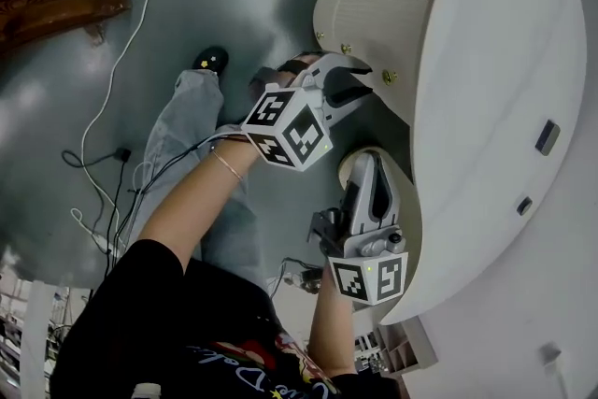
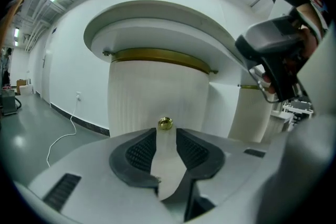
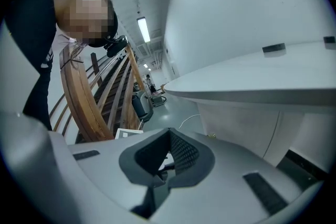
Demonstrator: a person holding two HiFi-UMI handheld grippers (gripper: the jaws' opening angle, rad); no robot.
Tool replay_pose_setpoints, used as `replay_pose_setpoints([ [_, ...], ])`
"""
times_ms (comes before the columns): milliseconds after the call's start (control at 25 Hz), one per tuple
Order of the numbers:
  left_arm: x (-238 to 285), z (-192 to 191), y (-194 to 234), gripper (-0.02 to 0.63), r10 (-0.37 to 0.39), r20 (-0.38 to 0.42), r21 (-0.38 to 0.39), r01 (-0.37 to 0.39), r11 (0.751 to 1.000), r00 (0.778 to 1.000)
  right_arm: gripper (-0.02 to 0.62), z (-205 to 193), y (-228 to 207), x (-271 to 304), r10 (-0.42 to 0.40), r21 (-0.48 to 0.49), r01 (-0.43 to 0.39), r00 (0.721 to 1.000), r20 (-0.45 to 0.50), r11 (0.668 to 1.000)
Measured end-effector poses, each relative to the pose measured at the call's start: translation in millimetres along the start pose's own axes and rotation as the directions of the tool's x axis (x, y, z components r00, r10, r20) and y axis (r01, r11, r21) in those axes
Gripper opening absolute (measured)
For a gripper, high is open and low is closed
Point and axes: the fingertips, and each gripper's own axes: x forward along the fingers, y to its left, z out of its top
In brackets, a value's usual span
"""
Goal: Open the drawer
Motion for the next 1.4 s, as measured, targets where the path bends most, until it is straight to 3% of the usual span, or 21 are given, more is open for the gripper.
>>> replay_pose_setpoints([
  [200,13.9,4.6,3.6,0.128,-0.002,0.015,-0.038,0.002,0.999,1.000,-0.005,0.2,4.3,0.6,-0.002,-0.005,0.002,1.000,-0.003,1.000],
  [560,31.7,14.1,0.0,0.133,-0.010,0.010,-0.020,0.010,1.000,1.000,-0.005,3.7,4.5,-0.4,-0.008,0.004,0.008,1.000,-0.001,1.000],
  [1400,38.0,14.2,2.6,0.097,-0.001,-0.022,0.006,0.002,1.000,1.000,-0.005,5.5,3.7,-2.1,-0.032,-0.017,0.032,0.999,-0.005,0.999],
])
